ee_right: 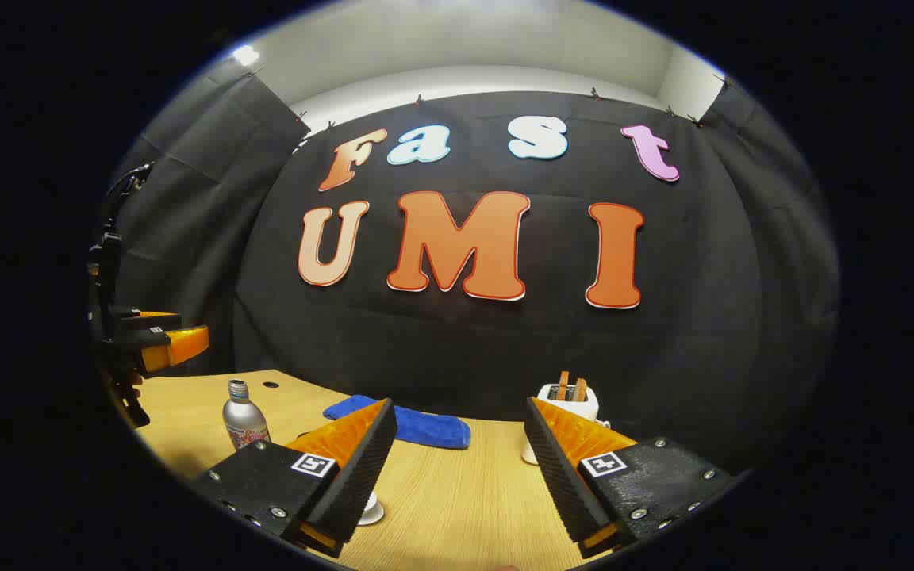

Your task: Open the teacup lid with one hand, grasp the water bottle and pour water into the teacup with the other hand; after pouring, place the water bottle on the coaster and then close the teacup lid.

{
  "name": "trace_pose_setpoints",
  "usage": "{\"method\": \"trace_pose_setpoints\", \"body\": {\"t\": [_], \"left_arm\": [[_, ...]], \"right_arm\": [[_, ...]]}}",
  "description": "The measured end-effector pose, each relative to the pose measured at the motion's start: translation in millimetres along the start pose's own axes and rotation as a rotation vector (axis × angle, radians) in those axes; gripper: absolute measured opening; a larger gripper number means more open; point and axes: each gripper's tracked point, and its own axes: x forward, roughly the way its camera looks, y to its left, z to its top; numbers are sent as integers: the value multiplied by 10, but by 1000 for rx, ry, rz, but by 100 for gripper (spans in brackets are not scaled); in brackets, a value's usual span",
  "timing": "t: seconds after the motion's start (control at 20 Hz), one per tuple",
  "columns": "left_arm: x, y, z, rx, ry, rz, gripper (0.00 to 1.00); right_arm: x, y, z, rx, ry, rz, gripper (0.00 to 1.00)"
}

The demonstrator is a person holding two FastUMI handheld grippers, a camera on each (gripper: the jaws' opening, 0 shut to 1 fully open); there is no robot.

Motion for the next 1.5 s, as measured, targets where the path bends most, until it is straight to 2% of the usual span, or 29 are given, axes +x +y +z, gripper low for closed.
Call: {"method": "trace_pose_setpoints", "body": {"t": [0.3, 0.35, 0.4, 0.45, 0.5, 0.9, 1.05, 1.2, 1.3, 1.35, 1.4, 1.5], "left_arm": [[-5, -11, 159, 16, -46, 5, 89], [-12, -12, 218, 9, -57, 2, 89], [-6, -18, 277, -1, -66, -3, 99], [5, -22, 309, -7, -70, -5, 94], [28, -16, 334, -11, -74, -3, 99], [79, -38, 407, -21, -82, -35, 99], [67, -89, 253, -34, -55, -63, 94], [79, -72, 97, -37, -29, -71, 94], [57, -98, 12, -36, -17, -87, 99], [53, -126, -25, -41, -8, -99, 99], [45, -144, -78, -47, 4, -108, 94], [20, -160, -181, -57, 26, -118, 94]], "right_arm": [[60, 50, 87, 18, -4, 22, 97], [69, 68, 128, 20, -10, 28, 97], [97, 87, 168, 18, -16, 34, 97], [119, 103, 224, 13, -24, 37, 98], [134, 122, 259, 5, -27, 39, 98], [182, 333, 315, 0, -28, 79, 96], [196, 437, 188, 24, -10, 105, 97], [223, 518, -30, 55, 37, 131, 96], [237, 548, -132, 60, 58, 136, 95], [238, 570, -184, 63, 68, 144, 95], [245, 606, -233, 63, 78, 152, 95], [245, 692, -349, 47, 85, 170, 95]]}}
